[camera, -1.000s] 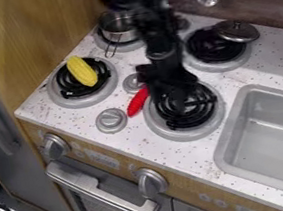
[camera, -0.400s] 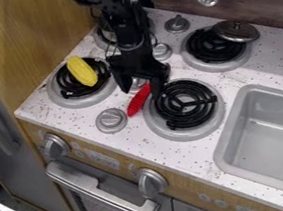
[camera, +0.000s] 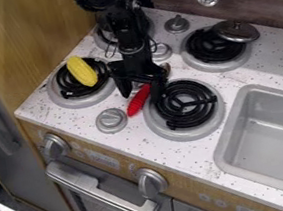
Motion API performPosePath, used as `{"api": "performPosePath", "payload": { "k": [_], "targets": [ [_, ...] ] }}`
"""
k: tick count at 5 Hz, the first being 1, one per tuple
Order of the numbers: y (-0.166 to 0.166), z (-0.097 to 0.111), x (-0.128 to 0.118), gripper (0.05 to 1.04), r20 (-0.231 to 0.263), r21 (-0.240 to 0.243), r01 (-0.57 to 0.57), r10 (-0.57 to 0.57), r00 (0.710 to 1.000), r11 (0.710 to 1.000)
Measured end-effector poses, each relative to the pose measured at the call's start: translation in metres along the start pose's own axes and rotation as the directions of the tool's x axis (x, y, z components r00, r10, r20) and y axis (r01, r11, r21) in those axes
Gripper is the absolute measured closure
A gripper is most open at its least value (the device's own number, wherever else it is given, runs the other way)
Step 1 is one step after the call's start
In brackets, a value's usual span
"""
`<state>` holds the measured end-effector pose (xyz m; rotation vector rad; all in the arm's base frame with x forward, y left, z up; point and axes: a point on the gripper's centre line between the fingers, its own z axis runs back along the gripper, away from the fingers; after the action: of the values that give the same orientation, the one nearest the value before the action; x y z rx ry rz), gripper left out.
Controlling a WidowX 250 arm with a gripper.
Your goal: Move the red spoon to the right burner
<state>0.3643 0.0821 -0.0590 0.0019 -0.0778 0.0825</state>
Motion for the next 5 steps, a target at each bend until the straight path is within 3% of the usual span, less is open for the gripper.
{"api": "performPosePath", "payload": {
  "k": [2,3,5],
  "targets": [
    [0.005,-0.006,0.004,0.085,-0.071,-0.042,-0.072,0.069,0.995,0.997],
    [0.007,-0.008,-0.003,0.085,-0.126,-0.096,-0.165,0.152,0.98,0.982],
    [0.007,-0.013,-0.007,0.13,-0.239,-0.216,-0.33,0.278,0.931,0.919]
  ]
}}
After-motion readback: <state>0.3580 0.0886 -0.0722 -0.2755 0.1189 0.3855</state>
